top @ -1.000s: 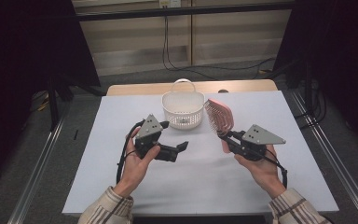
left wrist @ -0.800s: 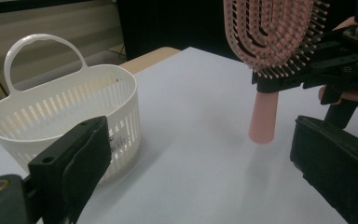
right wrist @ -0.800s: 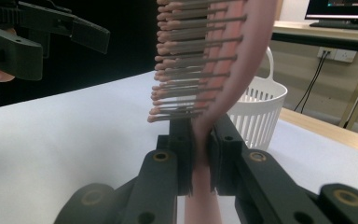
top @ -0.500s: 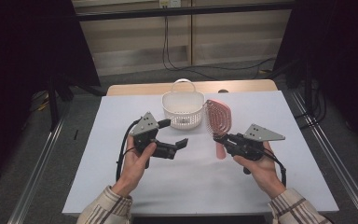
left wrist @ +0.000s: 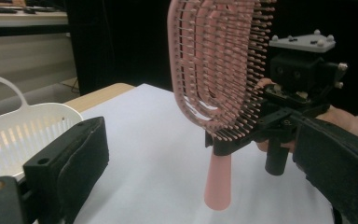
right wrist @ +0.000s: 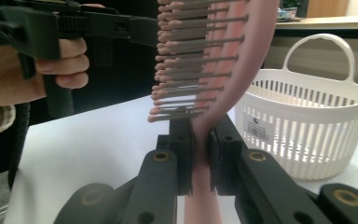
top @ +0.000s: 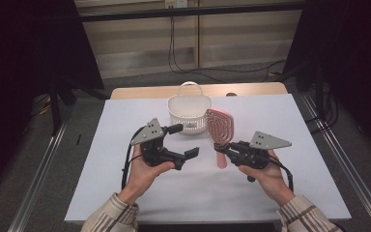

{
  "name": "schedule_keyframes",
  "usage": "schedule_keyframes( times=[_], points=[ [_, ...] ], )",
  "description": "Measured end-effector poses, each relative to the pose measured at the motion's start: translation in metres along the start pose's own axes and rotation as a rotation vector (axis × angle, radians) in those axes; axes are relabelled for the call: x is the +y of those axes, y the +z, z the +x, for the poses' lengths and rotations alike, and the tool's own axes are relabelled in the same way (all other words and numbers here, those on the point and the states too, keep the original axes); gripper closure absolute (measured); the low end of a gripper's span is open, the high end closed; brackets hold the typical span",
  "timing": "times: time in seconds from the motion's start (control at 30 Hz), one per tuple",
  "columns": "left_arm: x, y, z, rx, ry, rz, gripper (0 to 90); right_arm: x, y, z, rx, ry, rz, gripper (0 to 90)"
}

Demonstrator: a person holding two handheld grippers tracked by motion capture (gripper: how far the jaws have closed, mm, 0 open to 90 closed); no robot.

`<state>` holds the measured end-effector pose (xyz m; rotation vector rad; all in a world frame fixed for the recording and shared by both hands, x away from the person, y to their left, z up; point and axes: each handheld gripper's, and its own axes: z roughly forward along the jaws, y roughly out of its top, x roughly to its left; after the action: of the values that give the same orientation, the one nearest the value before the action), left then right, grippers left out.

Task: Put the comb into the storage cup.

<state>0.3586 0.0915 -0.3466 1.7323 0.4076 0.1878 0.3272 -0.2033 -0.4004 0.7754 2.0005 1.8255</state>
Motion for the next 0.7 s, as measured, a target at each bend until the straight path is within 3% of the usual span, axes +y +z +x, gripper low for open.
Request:
schedule_keyframes(
  times=[0.13, 0.37, 0.6, 0.7],
  points=[
    [0.004, 0.002, -0.005, -0.020, 0.038, 0.001, 3.7, 0.000, 0.002, 0.002, 0.037, -0.005, -0.003, 82.2],
    [0.014, 0.007, -0.011, -0.057, 0.065, -0.016, 4.5, 0.000, 0.005, 0.005, 0.098, -0.009, -0.008, 82.2],
    [0.024, 0.012, -0.010, -0.075, 0.068, -0.045, 3.9, 0.001, 0.005, 0.007, 0.130, -0.007, -0.019, 82.2],
    [0.025, 0.014, -0.011, -0.089, 0.096, -0.032, 4.8, 0.001, 0.006, 0.006, 0.143, -0.003, -0.017, 82.1]
  ],
)
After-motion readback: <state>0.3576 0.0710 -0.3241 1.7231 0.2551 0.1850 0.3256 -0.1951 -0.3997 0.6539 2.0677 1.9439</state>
